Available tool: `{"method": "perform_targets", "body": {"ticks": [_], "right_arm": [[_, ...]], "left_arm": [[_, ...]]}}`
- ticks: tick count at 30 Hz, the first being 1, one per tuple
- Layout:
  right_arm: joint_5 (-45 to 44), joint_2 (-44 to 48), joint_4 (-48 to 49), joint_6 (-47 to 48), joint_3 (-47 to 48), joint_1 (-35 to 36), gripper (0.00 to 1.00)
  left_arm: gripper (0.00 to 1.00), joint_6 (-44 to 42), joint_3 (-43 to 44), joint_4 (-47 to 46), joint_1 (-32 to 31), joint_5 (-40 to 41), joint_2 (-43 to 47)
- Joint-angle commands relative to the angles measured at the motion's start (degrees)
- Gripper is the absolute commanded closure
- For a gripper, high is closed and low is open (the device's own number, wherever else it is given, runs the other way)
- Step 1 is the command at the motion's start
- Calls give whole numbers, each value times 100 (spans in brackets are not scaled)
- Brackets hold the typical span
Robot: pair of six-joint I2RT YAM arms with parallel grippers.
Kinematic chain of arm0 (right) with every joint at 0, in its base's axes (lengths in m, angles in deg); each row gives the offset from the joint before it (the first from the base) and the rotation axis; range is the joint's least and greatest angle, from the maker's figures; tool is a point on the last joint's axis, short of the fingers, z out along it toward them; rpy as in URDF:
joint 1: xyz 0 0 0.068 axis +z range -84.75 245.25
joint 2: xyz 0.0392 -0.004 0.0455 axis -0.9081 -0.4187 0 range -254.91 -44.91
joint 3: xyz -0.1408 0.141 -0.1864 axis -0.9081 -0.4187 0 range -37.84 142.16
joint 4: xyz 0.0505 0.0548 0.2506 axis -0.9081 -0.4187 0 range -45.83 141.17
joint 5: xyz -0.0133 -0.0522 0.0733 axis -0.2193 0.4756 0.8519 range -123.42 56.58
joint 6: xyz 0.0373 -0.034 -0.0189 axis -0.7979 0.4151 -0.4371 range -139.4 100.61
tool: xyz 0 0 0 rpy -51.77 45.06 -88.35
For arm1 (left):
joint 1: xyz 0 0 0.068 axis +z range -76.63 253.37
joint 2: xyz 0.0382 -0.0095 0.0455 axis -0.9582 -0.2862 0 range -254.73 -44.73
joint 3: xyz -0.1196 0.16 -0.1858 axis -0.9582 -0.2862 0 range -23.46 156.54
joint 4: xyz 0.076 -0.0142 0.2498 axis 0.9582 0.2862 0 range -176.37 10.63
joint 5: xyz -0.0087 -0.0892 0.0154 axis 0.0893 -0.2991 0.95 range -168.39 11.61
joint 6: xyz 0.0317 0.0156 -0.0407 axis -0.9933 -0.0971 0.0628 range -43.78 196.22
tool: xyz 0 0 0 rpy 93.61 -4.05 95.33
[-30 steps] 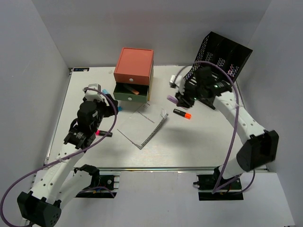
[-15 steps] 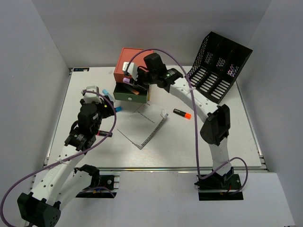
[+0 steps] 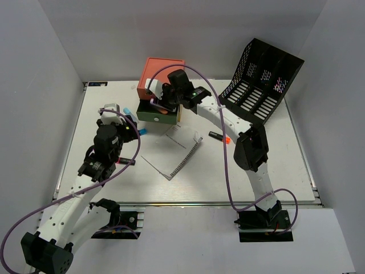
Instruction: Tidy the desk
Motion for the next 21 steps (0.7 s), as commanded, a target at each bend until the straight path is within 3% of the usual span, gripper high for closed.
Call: {"method": "perform_targets", "body": {"ticks": [1, 7, 10, 11, 12, 13, 16, 17, 21], "right_arm": [[-145, -12, 56, 31, 338, 28, 54], [-189, 40, -172, -127, 390, 64, 51], [30, 329, -356, -460, 382, 28, 68], [117, 487, -401, -609, 268, 11, 86], [318, 845, -462, -889, 154, -41, 94], [486, 1058, -524, -1022, -12, -51, 99], [1101, 2243, -490, -1611, -1258, -200, 100], [1251, 2586, -333, -1725, -1645, -287, 100], [1533, 4622, 273, -2305, -4066, -656, 100]], "left_arm": [[19, 2, -1, -123, -24, -85, -8], [19, 37, -37, -131, 29, -111, -87], [23, 72, -80, -167, 29, -111, -131], [26, 116, -98, -175, 29, -120, -157], [29, 238, -115, -193, 29, -155, -183], [39, 318, -124, -202, 29, -190, -218], [60, 756, -63, -237, 82, -348, -412], [72, 906, -11, -220, 82, -375, -490], [88, 1748, 550, 131, 239, -401, -1086]]}}
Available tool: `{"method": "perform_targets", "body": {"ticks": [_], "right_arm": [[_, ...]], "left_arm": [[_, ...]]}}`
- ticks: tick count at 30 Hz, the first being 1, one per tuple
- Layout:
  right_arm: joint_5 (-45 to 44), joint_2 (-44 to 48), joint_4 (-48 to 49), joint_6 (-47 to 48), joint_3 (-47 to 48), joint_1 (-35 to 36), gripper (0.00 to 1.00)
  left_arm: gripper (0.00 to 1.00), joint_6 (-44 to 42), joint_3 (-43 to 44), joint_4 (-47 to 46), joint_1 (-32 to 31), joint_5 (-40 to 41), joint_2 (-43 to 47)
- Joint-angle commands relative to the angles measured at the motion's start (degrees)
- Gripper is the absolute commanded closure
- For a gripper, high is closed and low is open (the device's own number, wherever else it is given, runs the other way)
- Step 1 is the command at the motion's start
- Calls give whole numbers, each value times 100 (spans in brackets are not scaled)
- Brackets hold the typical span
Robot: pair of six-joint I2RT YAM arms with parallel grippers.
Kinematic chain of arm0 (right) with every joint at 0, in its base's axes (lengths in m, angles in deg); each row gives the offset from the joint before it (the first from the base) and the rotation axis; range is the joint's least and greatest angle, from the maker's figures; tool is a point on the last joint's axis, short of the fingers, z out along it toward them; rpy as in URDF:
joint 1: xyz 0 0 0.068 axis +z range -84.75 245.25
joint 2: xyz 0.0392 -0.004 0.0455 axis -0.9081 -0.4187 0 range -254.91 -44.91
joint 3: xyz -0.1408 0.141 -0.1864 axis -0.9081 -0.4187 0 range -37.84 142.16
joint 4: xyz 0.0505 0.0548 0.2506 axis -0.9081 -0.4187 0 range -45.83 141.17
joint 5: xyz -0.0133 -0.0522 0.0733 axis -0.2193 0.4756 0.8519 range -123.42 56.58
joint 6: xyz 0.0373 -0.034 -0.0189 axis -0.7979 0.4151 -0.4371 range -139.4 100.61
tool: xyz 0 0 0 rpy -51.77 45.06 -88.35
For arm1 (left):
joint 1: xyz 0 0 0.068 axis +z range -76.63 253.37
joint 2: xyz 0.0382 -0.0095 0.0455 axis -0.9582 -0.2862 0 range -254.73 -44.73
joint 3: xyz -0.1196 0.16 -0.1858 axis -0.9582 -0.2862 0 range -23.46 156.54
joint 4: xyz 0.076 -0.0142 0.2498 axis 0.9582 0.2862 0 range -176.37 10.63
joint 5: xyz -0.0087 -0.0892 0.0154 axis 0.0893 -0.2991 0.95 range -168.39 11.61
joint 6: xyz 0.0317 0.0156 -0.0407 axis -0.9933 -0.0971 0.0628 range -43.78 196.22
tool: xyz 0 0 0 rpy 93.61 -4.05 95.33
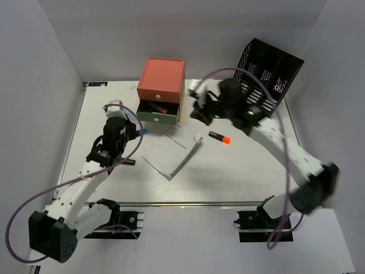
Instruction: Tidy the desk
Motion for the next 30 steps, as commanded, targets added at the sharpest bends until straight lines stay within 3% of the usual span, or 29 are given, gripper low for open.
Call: {"method": "perform_targets", "body": {"ticks": [1, 5, 11, 14, 15, 16, 18, 22, 30], "right_arm": [[528, 1510, 677, -863, -1413, -499, 100], [747, 2864, 1039, -988, -2926, -939, 100], [1238, 3798, 1380, -1093, -4333, -1572, 100], [1258, 3948, 1277, -1085, -4370, -1731, 100], [1336, 3991, 1294, -1085, -4387, -1740, 100], [1406, 4009, 1302, -1076, -4422, -1758, 100], [1495, 4079, 1276, -1006, -4510, -1811, 98], [1328, 4194, 1294, -953, -4554, -1864, 94], [1223, 4290, 1346, -936, -4607, -1872, 92]], "left_arm": [[90, 867, 617, 219, 198, -193, -446], [95, 1483, 1495, 833, 584, -326, -1201], [88, 2072, 2998, 1519, 1551, -930, -2168], [76, 2292, 3648, 1792, 1982, -1474, -2834], [67, 2380, 3773, 1828, 2061, -1616, -2994], [48, 2441, 3878, 1863, 2210, -1740, -3170], [40, 2564, 4125, 2013, 2273, -2065, -3645], [35, 2618, 4573, 2416, 2352, -2110, -4409], [34, 2477, 5320, 3068, 2246, -1451, -5508]]}}
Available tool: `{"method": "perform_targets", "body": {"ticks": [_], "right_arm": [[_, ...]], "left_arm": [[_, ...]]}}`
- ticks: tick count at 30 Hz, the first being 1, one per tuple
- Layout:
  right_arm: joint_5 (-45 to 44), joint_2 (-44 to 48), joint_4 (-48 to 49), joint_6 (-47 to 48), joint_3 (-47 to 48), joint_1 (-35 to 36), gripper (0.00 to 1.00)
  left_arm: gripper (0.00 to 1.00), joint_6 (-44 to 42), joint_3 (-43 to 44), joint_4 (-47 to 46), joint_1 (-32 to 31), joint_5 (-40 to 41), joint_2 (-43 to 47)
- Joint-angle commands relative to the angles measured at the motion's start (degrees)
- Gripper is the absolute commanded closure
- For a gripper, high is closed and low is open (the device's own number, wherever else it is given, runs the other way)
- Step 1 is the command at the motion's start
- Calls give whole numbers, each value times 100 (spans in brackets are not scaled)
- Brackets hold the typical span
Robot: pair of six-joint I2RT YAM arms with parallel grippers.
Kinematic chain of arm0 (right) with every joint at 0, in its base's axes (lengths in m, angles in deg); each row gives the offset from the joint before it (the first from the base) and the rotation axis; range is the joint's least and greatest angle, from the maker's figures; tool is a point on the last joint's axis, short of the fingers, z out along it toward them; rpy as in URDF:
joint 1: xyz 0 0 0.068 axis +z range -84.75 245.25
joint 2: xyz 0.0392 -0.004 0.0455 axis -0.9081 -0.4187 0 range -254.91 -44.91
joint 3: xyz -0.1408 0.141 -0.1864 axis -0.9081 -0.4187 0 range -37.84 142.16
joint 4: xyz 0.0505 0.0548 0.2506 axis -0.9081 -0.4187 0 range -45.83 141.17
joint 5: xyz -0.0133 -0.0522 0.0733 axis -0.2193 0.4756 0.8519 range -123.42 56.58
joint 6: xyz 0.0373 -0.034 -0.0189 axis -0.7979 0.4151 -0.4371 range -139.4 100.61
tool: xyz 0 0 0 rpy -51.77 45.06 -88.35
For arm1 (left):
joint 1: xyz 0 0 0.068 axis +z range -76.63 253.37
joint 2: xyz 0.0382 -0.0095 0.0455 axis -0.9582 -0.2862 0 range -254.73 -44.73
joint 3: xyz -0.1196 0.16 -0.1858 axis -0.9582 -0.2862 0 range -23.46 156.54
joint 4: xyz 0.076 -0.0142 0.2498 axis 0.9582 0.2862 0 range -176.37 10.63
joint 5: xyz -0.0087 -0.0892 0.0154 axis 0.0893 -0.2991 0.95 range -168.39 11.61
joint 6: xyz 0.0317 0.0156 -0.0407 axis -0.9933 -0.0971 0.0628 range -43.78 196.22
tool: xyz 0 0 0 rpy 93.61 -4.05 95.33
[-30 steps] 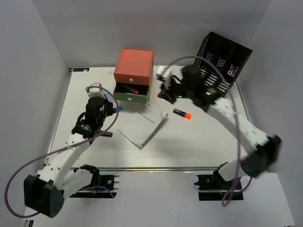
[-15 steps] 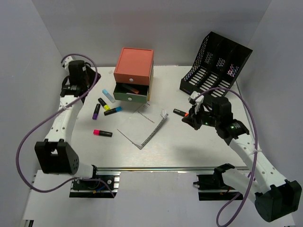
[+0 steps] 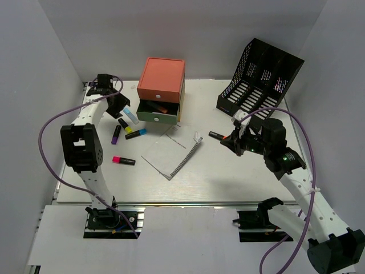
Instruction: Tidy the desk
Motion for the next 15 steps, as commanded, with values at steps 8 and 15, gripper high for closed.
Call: {"method": "perform_targets", "body": {"ticks": [8, 15], "right_arm": [[-177, 94, 302, 101, -113, -28, 92], [-168, 103, 285, 136, -114, -28, 92]], "left_arm": [[31, -13, 889, 323, -95, 138, -810], [31, -39, 1345, 287, -95, 94, -1346]]}}
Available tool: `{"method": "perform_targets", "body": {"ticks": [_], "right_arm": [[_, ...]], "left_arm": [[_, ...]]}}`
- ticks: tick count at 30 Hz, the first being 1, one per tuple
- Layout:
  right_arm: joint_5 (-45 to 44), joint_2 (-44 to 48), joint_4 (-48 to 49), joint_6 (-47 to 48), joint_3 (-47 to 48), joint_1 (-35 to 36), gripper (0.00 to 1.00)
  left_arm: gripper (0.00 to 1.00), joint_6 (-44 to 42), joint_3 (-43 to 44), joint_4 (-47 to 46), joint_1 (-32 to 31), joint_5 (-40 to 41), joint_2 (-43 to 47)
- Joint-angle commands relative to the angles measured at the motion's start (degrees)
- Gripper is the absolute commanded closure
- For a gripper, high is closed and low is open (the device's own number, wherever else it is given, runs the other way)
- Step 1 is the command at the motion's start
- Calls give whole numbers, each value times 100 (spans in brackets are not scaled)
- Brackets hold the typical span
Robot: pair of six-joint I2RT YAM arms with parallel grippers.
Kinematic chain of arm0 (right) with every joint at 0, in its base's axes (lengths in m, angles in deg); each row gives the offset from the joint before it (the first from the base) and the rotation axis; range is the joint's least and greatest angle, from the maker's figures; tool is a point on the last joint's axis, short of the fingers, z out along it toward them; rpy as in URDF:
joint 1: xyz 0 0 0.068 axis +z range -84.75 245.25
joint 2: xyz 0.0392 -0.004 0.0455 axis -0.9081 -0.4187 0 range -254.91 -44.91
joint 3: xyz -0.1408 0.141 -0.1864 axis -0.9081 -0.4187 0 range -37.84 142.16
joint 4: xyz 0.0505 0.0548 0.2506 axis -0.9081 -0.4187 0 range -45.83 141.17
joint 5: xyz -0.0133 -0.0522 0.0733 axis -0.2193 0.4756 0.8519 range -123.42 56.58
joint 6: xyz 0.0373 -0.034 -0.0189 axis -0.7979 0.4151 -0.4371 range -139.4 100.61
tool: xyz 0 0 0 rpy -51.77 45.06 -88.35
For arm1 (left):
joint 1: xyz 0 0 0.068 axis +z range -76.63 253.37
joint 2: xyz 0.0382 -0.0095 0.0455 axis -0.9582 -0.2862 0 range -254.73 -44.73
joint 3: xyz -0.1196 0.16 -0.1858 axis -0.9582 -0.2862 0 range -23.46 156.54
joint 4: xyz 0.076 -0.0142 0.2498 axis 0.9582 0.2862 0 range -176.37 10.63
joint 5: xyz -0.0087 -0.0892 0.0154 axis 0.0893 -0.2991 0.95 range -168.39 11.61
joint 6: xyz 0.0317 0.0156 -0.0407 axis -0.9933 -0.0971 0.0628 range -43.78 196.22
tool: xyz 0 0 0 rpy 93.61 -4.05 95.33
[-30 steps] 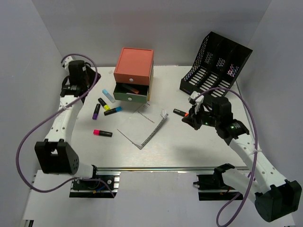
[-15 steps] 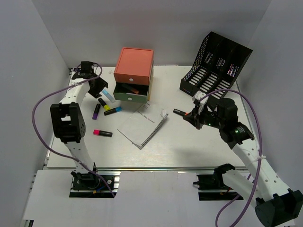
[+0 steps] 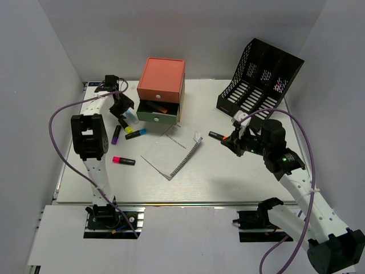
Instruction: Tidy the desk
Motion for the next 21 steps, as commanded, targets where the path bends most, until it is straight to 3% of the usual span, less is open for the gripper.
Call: {"method": "perform_targets", "body": {"ticks": [1, 13, 21], "right_arm": [[-35, 68, 236, 97, -22, -28, 92], [-149, 24, 271, 184, -66, -1, 92], [-211, 6, 280, 202, -66, -1, 92]], "left_arm": [[31, -50, 504, 10, -29, -13, -42], [32, -24, 1076, 151, -82, -119, -816], [42, -146, 1269, 449, -82, 30, -1043]]}}
